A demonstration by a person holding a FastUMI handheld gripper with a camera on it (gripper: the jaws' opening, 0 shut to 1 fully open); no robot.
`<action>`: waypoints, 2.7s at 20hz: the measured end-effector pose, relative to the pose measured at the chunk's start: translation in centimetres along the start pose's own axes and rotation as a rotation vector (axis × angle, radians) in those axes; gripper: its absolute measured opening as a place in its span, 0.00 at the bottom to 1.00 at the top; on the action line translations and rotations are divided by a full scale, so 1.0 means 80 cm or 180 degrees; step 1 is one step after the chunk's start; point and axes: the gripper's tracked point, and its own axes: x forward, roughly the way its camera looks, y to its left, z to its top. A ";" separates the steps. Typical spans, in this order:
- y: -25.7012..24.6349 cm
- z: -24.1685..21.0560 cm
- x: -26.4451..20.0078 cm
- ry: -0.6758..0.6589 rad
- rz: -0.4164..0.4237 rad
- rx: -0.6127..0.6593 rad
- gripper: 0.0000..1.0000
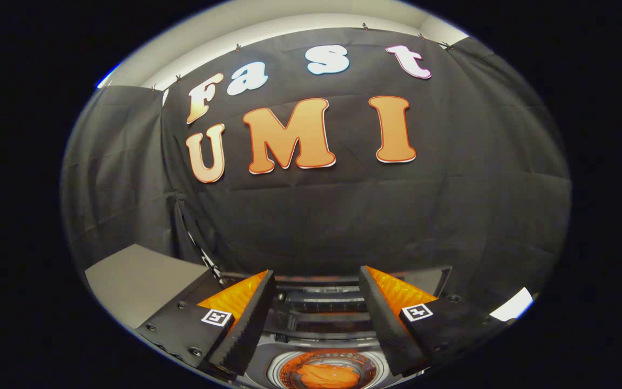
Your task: Put the clothes into the washing machine and then close the washing machine lid.
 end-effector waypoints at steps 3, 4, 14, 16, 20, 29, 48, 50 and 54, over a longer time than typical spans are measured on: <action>-0.004 0.017 0.047 -0.0010 -0.0012 0.0044 0.99; -0.004 0.021 0.067 0.0000 -0.0001 0.0017 0.99; -0.032 -0.050 0.190 0.0577 -0.0278 -0.0122 0.98; -0.020 -0.054 0.193 0.0614 -0.0208 -0.0092 0.98; -0.024 -0.054 0.190 0.0592 -0.0233 -0.0087 0.99; -0.022 -0.057 0.142 0.0454 -0.0297 -0.0122 1.00; 0.018 -0.147 -0.008 0.0760 -0.0144 -0.0122 1.00; 0.026 -0.163 -0.025 0.0800 -0.0127 0.0008 0.99; 0.021 -0.172 -0.024 0.0848 -0.0200 0.0132 0.99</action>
